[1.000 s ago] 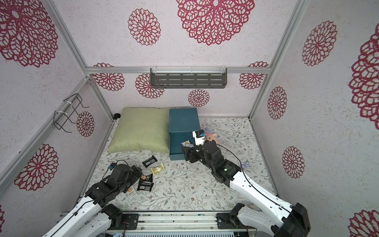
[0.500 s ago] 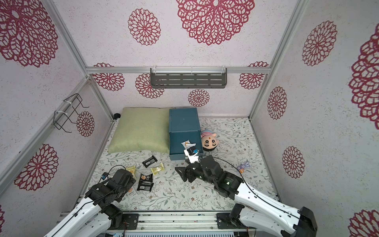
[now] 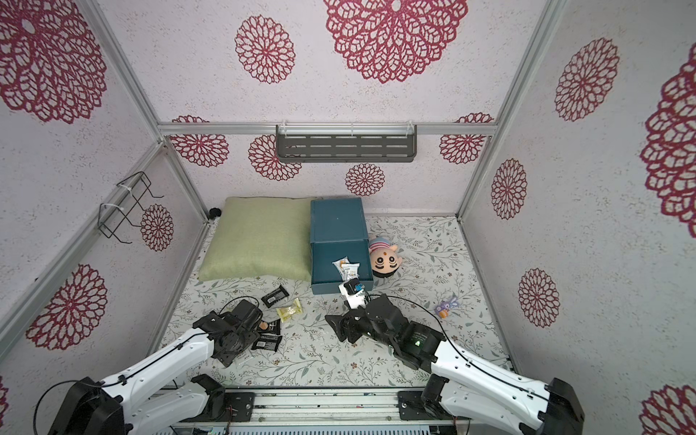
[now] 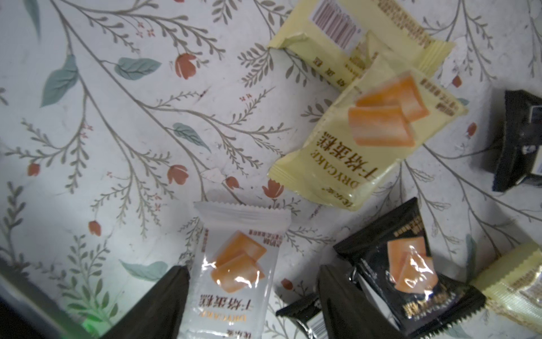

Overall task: Place the cookies into the drawer by color
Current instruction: Pick up the cookie at the center of the board.

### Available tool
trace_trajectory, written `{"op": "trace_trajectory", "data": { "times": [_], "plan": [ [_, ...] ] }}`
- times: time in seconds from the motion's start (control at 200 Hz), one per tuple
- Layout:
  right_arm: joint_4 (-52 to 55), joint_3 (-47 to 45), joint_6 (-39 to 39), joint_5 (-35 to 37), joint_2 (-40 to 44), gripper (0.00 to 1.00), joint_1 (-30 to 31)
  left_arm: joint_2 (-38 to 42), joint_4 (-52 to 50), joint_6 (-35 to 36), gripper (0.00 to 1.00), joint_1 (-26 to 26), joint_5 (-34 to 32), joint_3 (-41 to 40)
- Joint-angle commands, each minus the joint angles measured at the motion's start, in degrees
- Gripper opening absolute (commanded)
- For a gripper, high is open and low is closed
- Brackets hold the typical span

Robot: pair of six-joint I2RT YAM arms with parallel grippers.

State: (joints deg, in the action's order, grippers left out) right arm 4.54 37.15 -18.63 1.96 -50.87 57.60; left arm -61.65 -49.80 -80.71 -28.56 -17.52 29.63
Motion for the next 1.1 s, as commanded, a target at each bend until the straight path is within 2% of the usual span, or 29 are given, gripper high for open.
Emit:
{"op": "trace_trajectory", "data": {
  "times": [0.0,0.38,0.57,0.72,0.835,1.091],
  "plan": [
    [-2.35,0.22,-0.44,1.74,0.85,0.77,0.39,-0.96,4.47,1.80,0.76,0.33,1.42,-1.27],
    [-3.39,-2.34,-1.77,2.68,1.68,0.78,0.33,-0.70,3.07,1.08,0.75,0.34,1.38,-1.40],
    [-3.55,-2.96,-2.35,2.88,2.33,0.78,0.34,4.30,-3.53,-0.51,0.78,0.10,-1.14,0.28],
    [-4.22,-3.65,-2.79,3.17,3.15,0.78,0.33,7.90,-2.82,-1.90,0.79,0.12,-1.49,-1.75],
    [-4.51,-4.00,-3.07,2.98,3.02,0.78,0.39,6.39,-0.64,-1.82,0.79,0.12,-0.64,-3.07],
    [-4.55,-4.46,-3.65,2.93,3.49,0.78,0.35,-2.28,2.33,-0.65,0.76,0.08,0.33,-2.63]
  ]
}}
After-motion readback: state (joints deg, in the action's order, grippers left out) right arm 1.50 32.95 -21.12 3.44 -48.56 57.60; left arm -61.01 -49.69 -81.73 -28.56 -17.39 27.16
